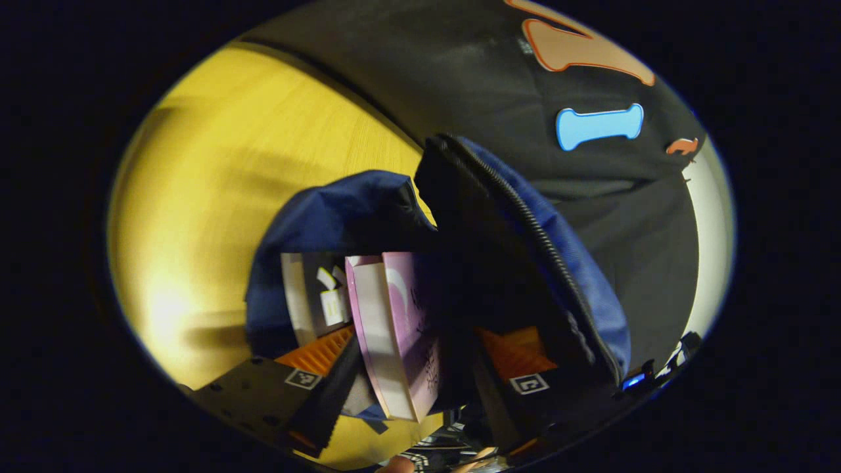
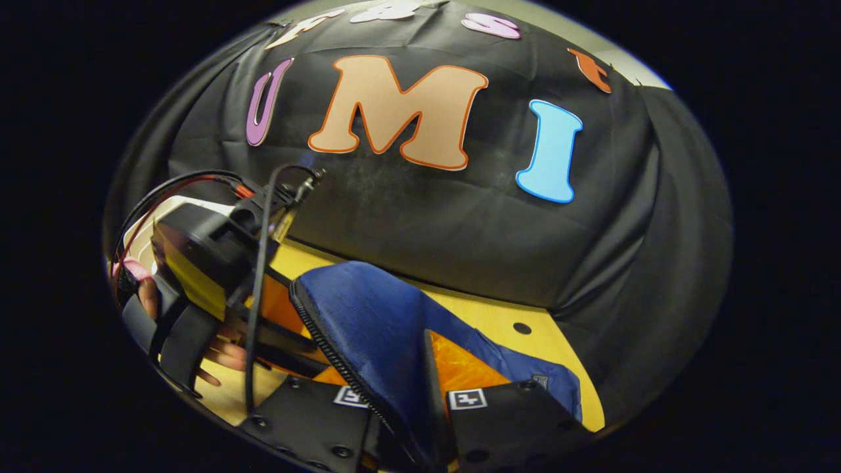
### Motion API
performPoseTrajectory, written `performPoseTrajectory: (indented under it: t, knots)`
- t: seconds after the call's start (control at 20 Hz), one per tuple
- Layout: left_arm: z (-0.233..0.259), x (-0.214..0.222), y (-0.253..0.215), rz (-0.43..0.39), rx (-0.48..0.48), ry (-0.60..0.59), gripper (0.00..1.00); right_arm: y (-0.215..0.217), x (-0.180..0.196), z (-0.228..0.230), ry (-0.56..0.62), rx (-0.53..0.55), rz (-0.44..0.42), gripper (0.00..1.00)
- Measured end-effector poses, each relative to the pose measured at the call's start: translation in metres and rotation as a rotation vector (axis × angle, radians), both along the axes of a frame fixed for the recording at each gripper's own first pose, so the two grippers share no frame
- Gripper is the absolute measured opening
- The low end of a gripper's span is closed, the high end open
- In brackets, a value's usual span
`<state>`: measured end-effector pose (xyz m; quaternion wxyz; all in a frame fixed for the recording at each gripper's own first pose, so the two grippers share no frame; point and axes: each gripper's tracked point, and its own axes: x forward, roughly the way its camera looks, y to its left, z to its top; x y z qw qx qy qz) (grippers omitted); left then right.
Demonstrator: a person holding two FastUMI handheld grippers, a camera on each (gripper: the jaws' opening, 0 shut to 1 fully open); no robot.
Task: Open the schoolbag, grab two books from the bookshelf and put them into the schoolbag.
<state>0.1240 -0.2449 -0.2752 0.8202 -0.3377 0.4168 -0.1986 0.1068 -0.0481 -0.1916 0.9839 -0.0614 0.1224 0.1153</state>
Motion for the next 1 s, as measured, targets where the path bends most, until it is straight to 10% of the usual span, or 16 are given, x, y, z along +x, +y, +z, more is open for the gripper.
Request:
performPoseTrajectory:
  t: [0.2,1.0]
  knots:
    - [0.024,-0.024,0.034,0.039,0.100,-0.025,0.95,0.003,-0.019,0.005,0.037,0.040,0.018,0.90]
    - [0.168,-0.116,0.218,0.263,0.756,-0.412,0.95,0.006,-0.105,0.127,-0.071,0.235,-0.168,0.98]
